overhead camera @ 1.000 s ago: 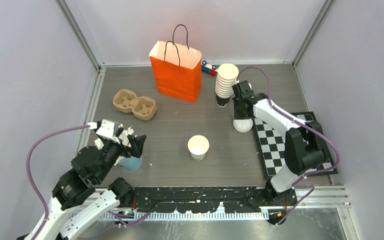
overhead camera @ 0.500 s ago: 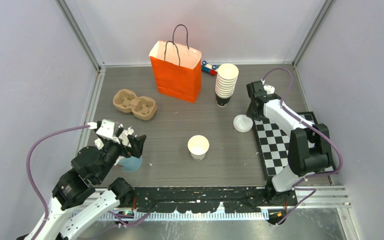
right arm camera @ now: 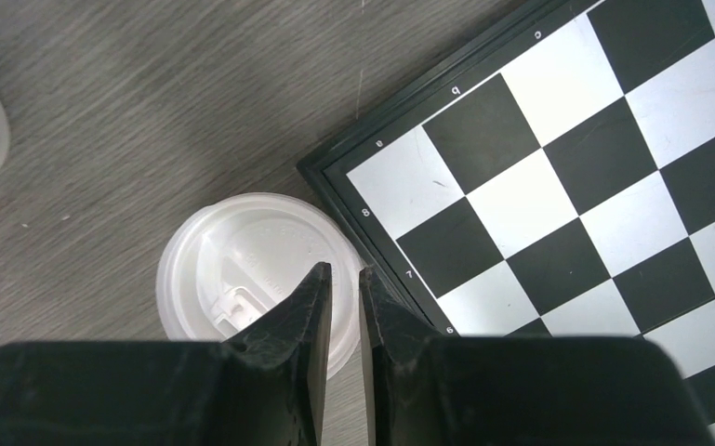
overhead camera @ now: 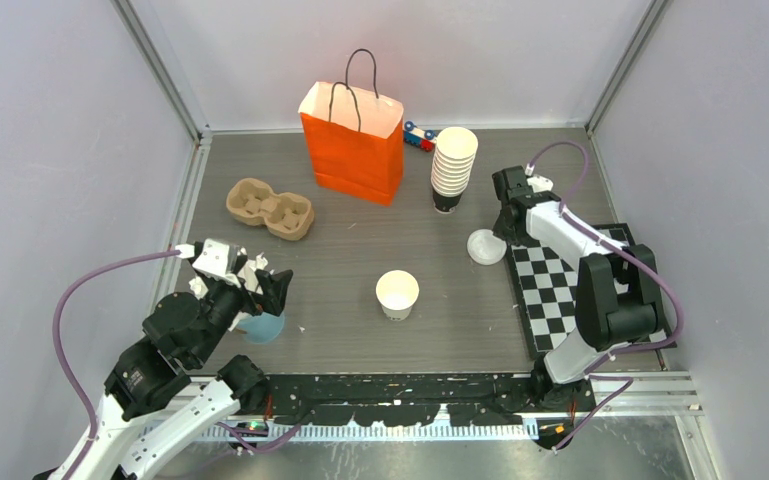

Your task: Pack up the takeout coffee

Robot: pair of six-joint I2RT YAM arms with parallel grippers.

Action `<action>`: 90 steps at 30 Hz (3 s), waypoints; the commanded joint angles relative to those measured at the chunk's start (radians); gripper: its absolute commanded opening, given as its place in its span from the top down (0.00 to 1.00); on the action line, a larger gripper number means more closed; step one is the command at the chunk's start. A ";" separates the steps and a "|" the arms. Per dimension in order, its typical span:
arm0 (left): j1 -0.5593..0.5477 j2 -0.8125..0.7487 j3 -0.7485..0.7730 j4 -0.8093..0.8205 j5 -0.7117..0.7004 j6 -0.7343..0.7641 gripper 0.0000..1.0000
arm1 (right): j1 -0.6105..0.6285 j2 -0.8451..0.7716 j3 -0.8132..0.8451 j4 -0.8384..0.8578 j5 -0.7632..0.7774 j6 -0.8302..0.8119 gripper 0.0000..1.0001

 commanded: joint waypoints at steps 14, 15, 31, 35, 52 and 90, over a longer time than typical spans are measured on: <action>-0.003 0.009 0.002 0.054 0.004 0.009 0.03 | -0.007 0.024 -0.040 0.062 0.022 0.027 0.78; -0.002 0.010 0.002 0.053 0.004 0.010 0.03 | -0.008 0.027 -0.039 0.062 0.021 0.028 0.78; -0.002 0.017 0.001 0.055 0.009 0.009 0.03 | -0.009 0.021 -0.060 0.072 0.023 0.030 0.80; -0.002 0.018 0.002 0.053 0.010 0.010 0.03 | -0.010 0.018 -0.060 0.071 0.014 0.031 0.85; -0.002 0.011 0.000 0.053 0.004 0.009 0.02 | -0.009 -0.085 -0.076 0.055 -0.008 -0.002 1.00; -0.002 0.026 0.002 0.049 -0.005 0.007 0.04 | -0.009 -0.109 -0.181 0.154 -0.080 0.151 0.75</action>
